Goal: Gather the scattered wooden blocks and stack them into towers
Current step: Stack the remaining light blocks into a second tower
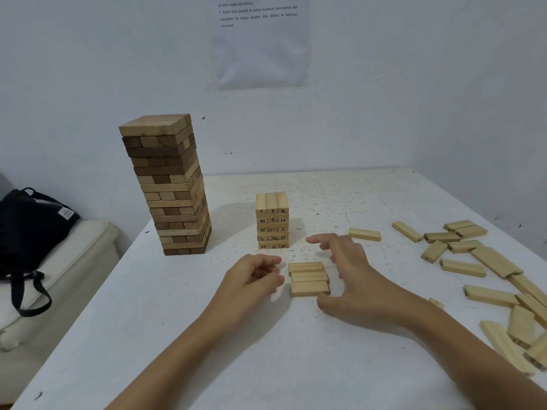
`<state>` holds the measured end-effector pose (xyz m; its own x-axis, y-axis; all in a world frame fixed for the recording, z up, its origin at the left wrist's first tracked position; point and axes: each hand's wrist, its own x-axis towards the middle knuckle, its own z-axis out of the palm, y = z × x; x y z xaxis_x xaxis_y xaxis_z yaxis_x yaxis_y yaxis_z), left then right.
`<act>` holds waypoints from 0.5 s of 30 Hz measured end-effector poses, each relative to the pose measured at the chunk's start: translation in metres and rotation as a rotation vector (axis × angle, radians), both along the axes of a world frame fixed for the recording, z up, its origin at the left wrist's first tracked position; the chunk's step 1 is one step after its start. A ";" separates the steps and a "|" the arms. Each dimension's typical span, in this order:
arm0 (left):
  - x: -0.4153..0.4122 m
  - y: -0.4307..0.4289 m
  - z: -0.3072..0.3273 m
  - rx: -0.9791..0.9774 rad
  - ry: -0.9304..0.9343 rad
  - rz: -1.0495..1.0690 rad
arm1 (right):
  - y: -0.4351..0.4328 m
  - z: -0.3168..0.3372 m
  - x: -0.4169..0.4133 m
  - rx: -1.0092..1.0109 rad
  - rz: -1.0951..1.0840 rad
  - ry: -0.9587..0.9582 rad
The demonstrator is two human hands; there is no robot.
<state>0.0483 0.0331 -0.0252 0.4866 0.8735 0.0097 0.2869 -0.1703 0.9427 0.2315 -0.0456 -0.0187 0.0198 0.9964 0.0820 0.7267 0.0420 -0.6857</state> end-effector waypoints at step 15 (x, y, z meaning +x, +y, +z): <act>0.009 -0.015 -0.004 -0.003 -0.062 -0.008 | -0.001 0.002 0.000 0.031 -0.101 0.123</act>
<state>0.0568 0.0184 -0.0289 0.4923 0.8696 0.0372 0.2266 -0.1693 0.9592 0.2316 -0.0462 -0.0170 0.1316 0.9859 0.1035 0.6391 -0.0046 -0.7691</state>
